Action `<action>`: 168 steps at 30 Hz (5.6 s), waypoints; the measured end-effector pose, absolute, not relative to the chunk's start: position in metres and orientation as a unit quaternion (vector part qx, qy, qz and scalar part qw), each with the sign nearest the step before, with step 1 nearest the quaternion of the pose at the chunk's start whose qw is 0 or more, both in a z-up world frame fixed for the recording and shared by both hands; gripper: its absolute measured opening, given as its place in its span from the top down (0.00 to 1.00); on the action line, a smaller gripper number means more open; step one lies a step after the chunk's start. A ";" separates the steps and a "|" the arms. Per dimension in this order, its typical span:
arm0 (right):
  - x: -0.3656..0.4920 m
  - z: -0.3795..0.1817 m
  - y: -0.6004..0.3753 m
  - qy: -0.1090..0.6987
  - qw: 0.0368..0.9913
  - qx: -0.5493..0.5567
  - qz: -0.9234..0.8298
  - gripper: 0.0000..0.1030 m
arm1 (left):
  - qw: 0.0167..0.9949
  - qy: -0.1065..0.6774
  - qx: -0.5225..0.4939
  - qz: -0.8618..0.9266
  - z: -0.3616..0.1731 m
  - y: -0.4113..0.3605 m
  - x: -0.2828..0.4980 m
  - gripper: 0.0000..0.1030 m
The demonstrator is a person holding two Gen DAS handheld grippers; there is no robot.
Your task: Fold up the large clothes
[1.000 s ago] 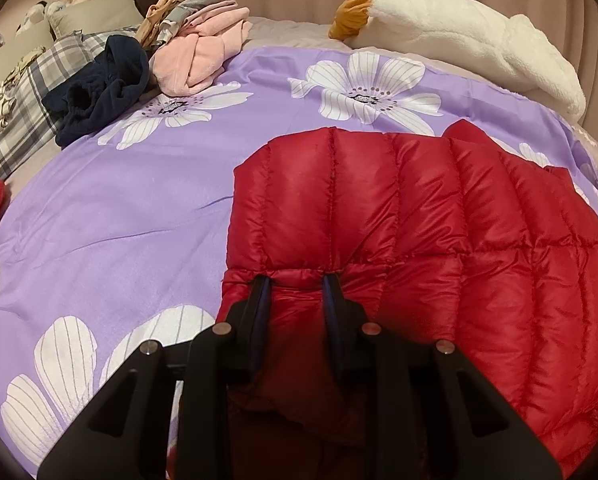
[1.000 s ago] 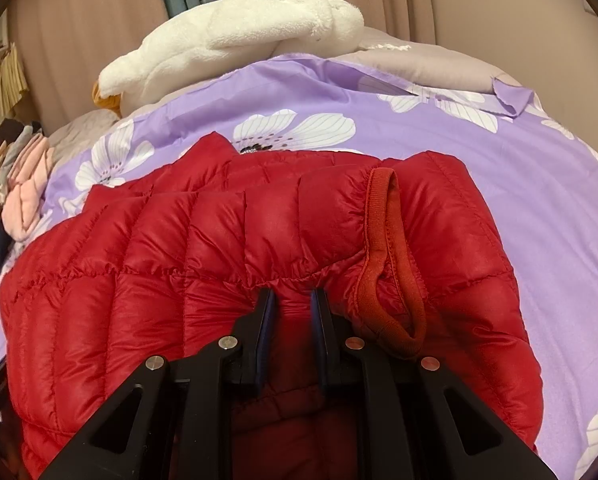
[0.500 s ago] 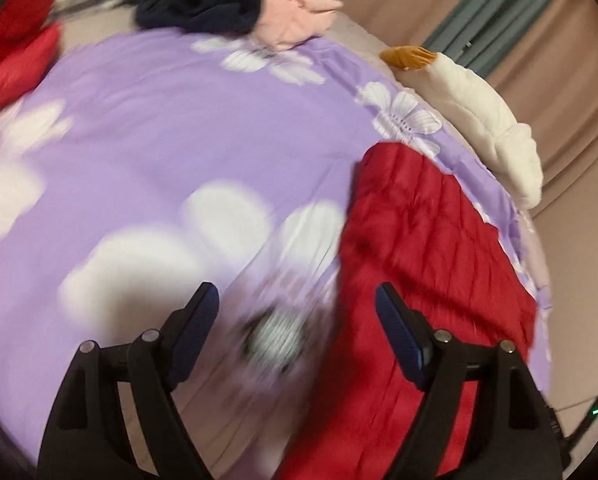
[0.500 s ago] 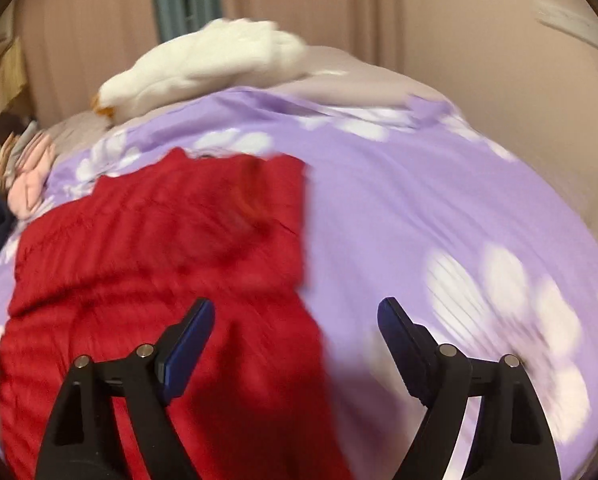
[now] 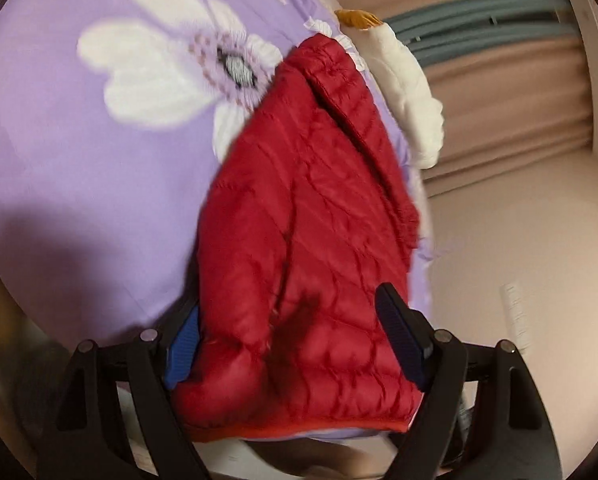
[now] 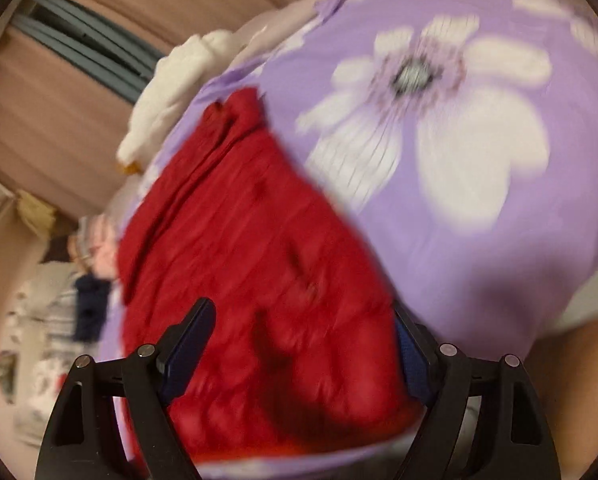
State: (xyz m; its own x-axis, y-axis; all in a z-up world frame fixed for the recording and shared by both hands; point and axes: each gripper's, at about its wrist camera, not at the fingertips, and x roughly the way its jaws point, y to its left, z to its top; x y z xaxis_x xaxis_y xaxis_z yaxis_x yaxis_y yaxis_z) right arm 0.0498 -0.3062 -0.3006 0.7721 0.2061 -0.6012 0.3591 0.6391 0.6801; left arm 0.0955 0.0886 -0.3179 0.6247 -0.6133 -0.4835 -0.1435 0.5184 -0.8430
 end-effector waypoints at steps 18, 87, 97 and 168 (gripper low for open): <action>0.077 -0.311 -0.267 0.325 0.772 0.542 0.063 0.21 | 0.771 0.415 -0.461 -0.143 -0.315 0.059 0.116 0.47; 0.337 -0.256 -0.268 0.310 0.927 0.188 -0.099 0.74 | 0.952 0.292 -0.086 0.022 -0.273 -0.039 0.381 0.51; 0.342 -0.266 -0.271 0.305 0.926 0.188 -0.121 0.77 | 0.943 0.320 -0.083 0.031 -0.289 -0.038 0.404 0.48; 0.195 -0.257 -0.286 0.346 0.907 0.150 -0.187 0.52 | 0.809 0.411 -0.401 -0.128 -0.301 0.096 0.229 0.06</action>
State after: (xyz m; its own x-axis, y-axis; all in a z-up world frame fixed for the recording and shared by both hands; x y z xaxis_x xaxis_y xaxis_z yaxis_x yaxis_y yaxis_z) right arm 0.1946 -0.2864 -0.2568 0.6900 -0.2365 -0.6841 0.4437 0.8849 0.1417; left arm 0.2290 0.0961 -0.3012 0.6293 -0.5362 -0.5625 -0.1228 0.6462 -0.7533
